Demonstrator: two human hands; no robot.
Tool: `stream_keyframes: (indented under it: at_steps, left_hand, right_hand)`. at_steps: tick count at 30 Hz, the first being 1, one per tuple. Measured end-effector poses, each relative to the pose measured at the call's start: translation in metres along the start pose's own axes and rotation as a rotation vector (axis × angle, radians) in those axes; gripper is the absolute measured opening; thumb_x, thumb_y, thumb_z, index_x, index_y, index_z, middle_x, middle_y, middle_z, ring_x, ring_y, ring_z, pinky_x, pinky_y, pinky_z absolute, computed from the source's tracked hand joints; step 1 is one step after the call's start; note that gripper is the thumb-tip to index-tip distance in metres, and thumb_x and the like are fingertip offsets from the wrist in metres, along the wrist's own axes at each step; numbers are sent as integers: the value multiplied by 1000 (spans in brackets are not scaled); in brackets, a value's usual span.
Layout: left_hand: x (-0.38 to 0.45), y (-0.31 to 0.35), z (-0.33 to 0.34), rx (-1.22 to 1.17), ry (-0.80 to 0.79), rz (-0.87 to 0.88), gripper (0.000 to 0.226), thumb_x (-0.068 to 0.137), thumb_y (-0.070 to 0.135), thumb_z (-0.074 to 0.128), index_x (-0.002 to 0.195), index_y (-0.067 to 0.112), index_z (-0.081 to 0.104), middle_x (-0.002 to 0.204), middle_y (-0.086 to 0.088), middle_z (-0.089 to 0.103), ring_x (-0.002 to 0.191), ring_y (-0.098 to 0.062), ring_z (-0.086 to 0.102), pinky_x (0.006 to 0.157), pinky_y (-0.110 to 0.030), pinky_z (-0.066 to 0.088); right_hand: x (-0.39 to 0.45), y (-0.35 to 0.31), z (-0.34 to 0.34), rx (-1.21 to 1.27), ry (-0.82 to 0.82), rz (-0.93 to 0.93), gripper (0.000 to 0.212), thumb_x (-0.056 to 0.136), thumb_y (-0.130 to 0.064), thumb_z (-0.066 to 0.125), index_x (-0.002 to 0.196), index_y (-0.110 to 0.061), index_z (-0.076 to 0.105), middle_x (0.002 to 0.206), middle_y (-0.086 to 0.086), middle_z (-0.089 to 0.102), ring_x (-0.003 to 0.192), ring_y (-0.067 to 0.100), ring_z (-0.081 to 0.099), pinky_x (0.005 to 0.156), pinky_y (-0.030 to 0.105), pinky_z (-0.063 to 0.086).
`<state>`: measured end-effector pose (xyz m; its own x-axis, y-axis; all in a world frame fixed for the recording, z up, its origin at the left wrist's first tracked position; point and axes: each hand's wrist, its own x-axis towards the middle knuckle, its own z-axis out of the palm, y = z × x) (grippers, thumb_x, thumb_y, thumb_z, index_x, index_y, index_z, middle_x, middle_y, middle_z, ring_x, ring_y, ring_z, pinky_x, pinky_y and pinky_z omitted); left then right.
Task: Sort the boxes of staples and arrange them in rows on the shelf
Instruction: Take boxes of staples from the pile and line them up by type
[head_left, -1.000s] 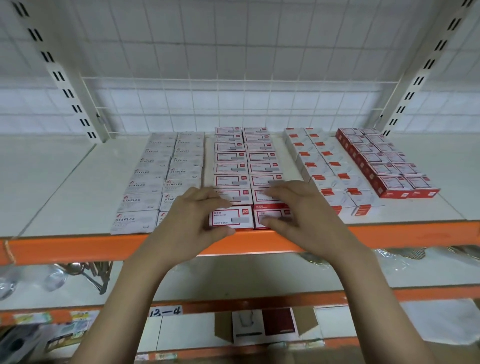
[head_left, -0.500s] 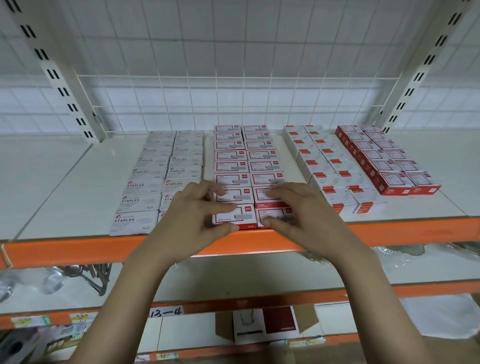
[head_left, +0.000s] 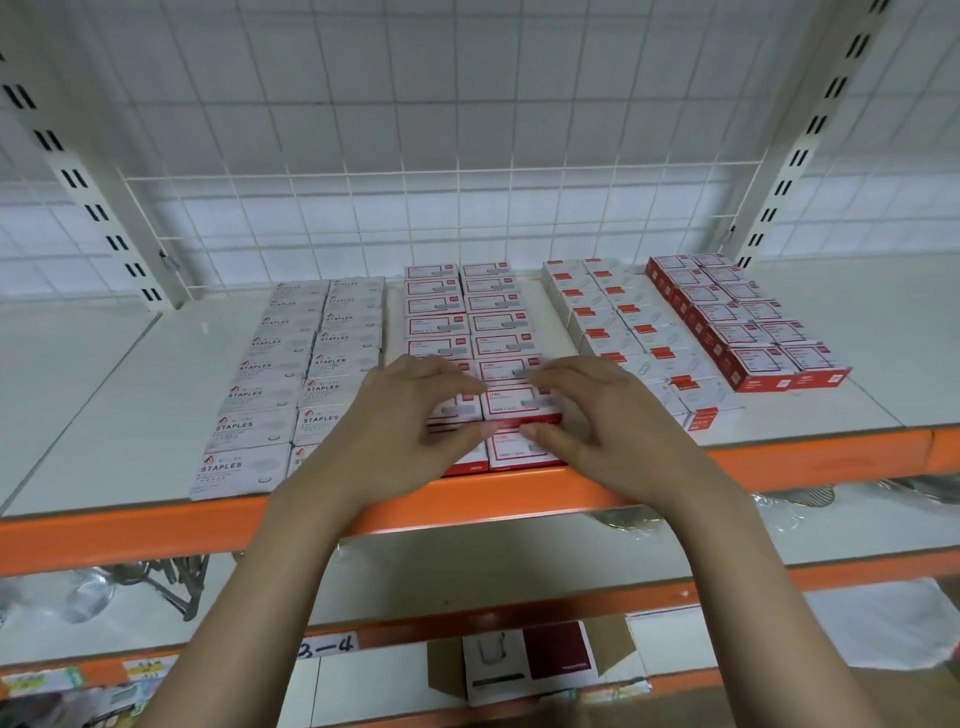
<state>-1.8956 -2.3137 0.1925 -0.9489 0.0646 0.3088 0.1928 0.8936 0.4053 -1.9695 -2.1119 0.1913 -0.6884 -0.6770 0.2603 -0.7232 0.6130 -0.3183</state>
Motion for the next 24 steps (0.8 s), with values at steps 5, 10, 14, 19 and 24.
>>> stream_keyframes:
  at_steps: [5,10,14,19,24]
  left_hand:
    - [38,34,9,-16,-89,31,49,89,44,55,133,26,47,122,7,58,112,-10,51,95,-27,36]
    - [84,65,26,41,-139,94,52,89,44,52,137,25,41,133,6,50,121,-12,45,99,-25,31]
    - [133,92,38,146,-185,117,55,91,44,51,140,23,38,144,3,40,133,-16,34,111,-36,25]
    - [207,125,56,205,-195,126,55,90,43,53,138,18,42,141,0,42,130,-19,37,108,-37,29]
    - [276,148,76,283,-243,32,64,92,41,52,145,14,29,150,-6,30,137,-21,26,110,-31,22]
  right_hand:
    - [-6,31,-23,-9,48,27,49,86,-48,53,125,-20,55,129,-3,55,120,16,45,100,26,31]
    - [-10,82,-50,-88,63,46,50,85,-46,53,127,-18,54,129,1,55,120,20,47,99,26,31]
    - [-1,136,-82,-201,13,47,50,87,-41,57,131,-17,51,132,4,53,123,23,44,102,30,32]
    - [24,199,-119,-300,-69,9,53,89,-39,55,136,-17,45,137,3,47,127,22,39,104,31,32]
    - [60,247,-139,-382,-145,-28,50,92,-38,51,137,-20,42,140,1,44,130,19,36,106,35,33]
